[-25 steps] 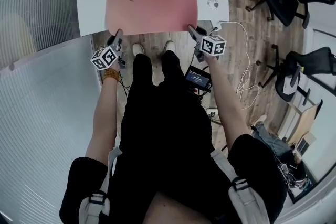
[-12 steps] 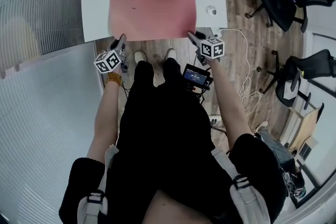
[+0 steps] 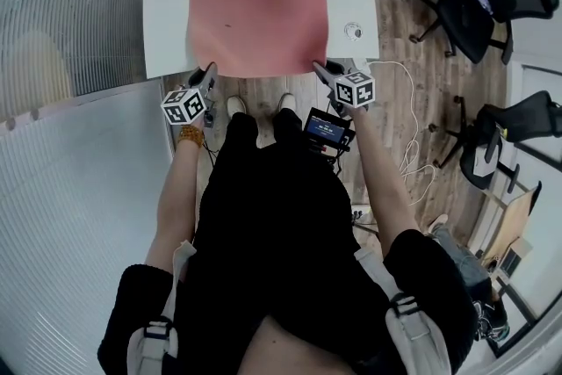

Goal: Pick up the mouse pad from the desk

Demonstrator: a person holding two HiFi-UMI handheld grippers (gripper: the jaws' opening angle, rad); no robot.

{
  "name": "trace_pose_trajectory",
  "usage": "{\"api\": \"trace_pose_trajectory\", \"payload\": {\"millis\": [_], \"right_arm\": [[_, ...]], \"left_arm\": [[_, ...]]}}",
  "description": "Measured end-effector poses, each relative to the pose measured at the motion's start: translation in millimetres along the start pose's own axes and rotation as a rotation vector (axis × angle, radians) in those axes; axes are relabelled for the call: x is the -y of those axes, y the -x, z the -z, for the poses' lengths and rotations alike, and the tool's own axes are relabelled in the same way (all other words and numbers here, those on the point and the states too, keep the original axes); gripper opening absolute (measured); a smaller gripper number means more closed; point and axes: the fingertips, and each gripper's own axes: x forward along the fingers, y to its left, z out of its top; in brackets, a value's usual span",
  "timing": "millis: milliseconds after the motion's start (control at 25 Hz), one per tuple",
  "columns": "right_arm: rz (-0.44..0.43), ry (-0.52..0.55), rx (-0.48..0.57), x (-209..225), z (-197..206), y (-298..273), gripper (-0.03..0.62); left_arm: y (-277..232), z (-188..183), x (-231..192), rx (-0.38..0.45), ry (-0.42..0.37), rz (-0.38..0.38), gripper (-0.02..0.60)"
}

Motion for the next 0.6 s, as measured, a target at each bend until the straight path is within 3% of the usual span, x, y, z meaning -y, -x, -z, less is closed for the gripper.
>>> {"api": "trace_pose_trajectory", "payload": {"millis": [320,600], "right_arm": [[-0.009,0.101,-0.013,-10.7,-14.0,4.6,0.083],[-0.009,0.095,0.024,-18.6,-28.7,12.1,0.083]], "left_arm": [[4.0,-13.4,15.8,0.004,-0.063,-0.003,0.045],[10.2,-37.1,32.7,0.049,-0.136,0.033,0.045]]}}
